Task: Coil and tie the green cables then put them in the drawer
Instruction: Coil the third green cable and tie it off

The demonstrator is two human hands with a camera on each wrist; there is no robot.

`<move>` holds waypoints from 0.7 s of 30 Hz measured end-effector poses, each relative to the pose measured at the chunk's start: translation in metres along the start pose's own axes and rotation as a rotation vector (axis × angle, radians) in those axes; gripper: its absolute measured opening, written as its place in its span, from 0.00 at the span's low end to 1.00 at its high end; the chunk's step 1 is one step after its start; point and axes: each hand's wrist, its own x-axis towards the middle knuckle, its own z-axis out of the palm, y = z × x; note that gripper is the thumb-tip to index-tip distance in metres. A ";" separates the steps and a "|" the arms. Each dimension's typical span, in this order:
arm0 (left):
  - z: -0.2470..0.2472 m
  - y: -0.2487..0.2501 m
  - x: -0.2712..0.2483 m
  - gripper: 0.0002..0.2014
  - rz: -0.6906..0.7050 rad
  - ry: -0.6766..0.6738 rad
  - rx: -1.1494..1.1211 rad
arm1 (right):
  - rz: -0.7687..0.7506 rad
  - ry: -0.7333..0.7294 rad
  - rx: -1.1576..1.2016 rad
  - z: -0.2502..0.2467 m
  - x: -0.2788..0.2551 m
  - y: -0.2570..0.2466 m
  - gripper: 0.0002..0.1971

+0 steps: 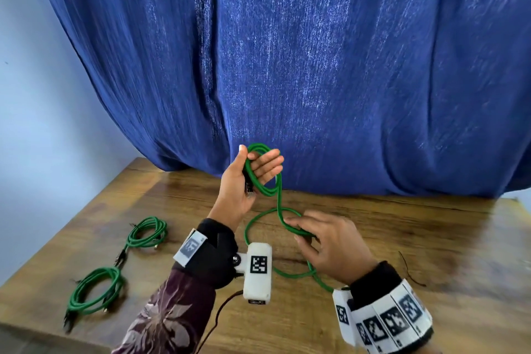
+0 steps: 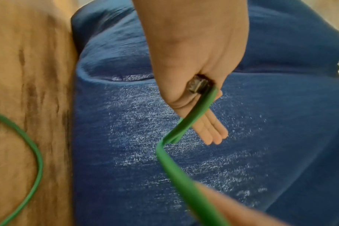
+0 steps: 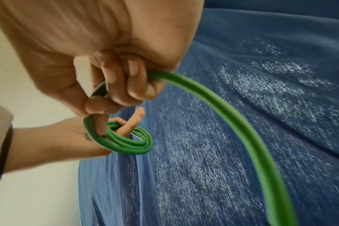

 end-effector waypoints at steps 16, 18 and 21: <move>0.011 -0.023 -0.031 0.22 -0.346 -0.368 0.785 | 0.167 0.032 0.074 -0.025 0.045 0.015 0.19; 0.011 -0.018 -0.030 0.24 -0.437 -0.365 0.684 | 0.157 0.083 0.211 -0.024 0.043 0.024 0.11; 0.007 -0.011 -0.028 0.26 -0.482 -0.408 0.535 | 0.163 0.219 0.337 -0.027 0.037 0.039 0.07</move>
